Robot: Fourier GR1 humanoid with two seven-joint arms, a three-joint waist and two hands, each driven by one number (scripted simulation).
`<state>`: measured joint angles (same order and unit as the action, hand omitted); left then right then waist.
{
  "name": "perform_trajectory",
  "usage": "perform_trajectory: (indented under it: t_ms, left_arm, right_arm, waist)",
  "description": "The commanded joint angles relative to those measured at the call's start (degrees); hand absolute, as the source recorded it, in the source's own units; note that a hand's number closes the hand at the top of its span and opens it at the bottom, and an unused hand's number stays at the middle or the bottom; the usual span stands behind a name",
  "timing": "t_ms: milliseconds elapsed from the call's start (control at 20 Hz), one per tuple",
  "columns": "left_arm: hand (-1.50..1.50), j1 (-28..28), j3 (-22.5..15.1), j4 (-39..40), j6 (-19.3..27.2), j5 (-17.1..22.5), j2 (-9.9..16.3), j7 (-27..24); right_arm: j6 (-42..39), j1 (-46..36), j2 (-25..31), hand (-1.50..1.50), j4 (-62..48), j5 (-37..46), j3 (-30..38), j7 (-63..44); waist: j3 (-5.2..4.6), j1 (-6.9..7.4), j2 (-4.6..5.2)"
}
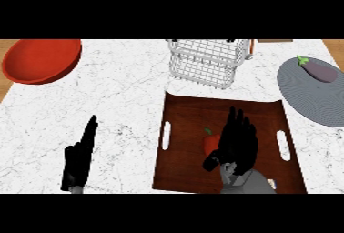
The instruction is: Pick the bell pepper from the tray and place it in the tiered basket
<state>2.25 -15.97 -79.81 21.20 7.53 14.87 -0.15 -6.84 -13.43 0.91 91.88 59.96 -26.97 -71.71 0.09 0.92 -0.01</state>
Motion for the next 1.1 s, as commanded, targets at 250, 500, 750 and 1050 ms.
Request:
perform_trajectory:
  t_ms: [250,500,750,1050]
  left_arm:
    - [0.00,-0.41,-0.02,0.78,-0.92,-0.09,-0.64,0.81]
    - [0.00,1.65,1.42,1.17,-3.21,1.12,1.01,-0.44]
    - [0.00,0.23,1.31,1.85,-1.46,0.19,-1.18,-0.41]
    - [0.00,0.59,1.07,-1.98,-0.81,-0.48,-0.60,3.49]
  right_arm:
    - [-4.92,-4.78,-0.86,-1.50,-4.73,-5.01,2.93,-13.52]
    - [-2.25,-3.05,-0.86,-1.50,-7.62,-5.76,1.03,-13.52]
    - [-1.99,-4.76,-0.86,-1.50,-8.97,-9.41,2.88,-13.52]
    - [-0.59,-3.18,-0.86,-1.50,-9.59,-10.71,1.66,-13.53]
  waist:
    - [-0.18,-0.43,0.07]
    - [-0.19,-0.25,0.04]
    - [-0.19,-0.65,0.04]
    - [-0.13,-0.66,-0.11]
